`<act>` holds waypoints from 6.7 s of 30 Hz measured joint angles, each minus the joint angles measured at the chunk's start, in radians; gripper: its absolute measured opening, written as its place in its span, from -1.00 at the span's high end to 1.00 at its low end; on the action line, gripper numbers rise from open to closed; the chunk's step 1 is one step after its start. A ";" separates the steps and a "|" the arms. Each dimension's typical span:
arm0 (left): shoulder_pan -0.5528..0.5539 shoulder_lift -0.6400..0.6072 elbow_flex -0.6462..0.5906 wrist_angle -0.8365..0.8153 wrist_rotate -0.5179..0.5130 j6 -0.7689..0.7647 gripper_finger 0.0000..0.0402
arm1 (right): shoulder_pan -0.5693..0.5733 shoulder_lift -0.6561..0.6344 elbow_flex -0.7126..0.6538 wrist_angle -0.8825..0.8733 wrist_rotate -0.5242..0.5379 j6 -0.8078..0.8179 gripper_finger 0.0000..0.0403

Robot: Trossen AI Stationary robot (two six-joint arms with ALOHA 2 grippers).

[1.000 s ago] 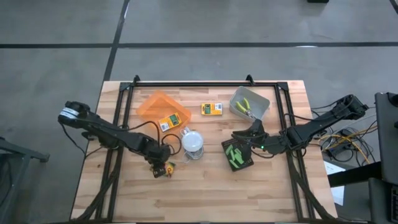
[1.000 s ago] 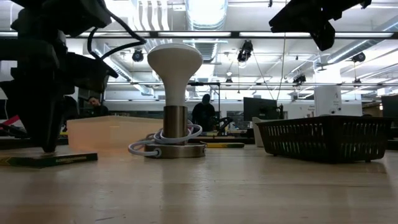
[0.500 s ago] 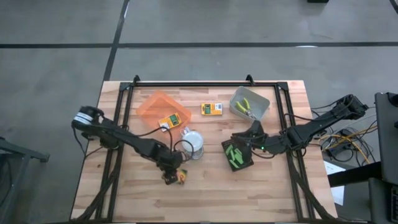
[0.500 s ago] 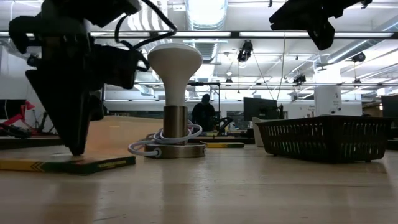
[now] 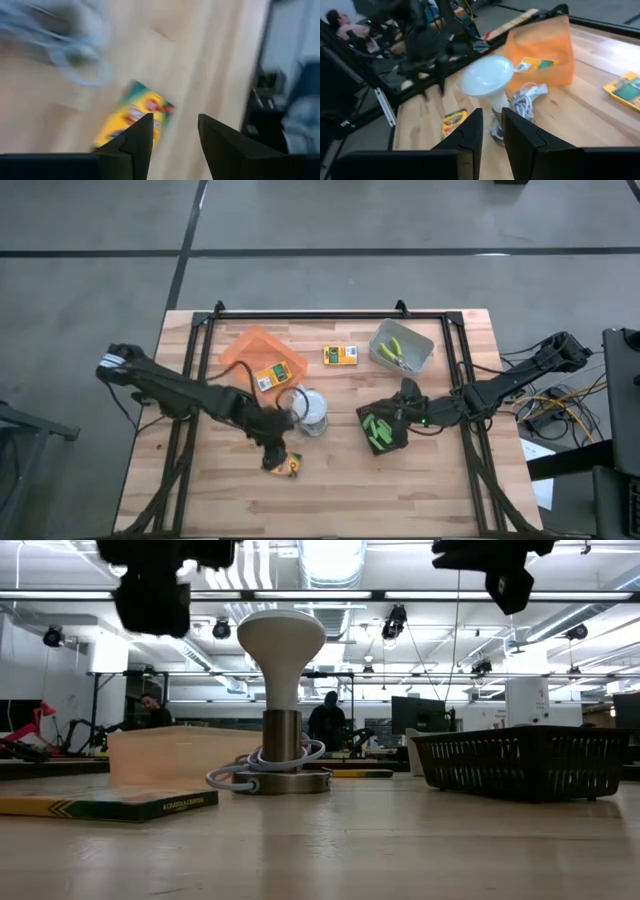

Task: Pick & Place School Supplies
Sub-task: Put the box of crayon into the orange bin

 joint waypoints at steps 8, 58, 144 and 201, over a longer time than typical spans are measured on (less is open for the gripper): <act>-0.007 -0.194 0.030 -0.044 -0.202 -0.222 0.20 | 0.005 0.214 0.006 0.267 -0.065 -0.148 0.66; -0.405 0.200 -0.269 0.243 -0.339 -0.944 0.20 | -0.070 0.981 0.720 -0.069 -0.273 -0.343 0.66; -0.360 0.071 -0.262 0.404 -0.307 -1.405 0.20 | -0.012 0.981 0.592 -0.024 -0.329 -0.301 0.66; -0.199 0.264 -0.300 0.651 -0.344 -1.141 0.20 | -0.035 0.982 0.558 -0.130 -0.333 -0.264 0.66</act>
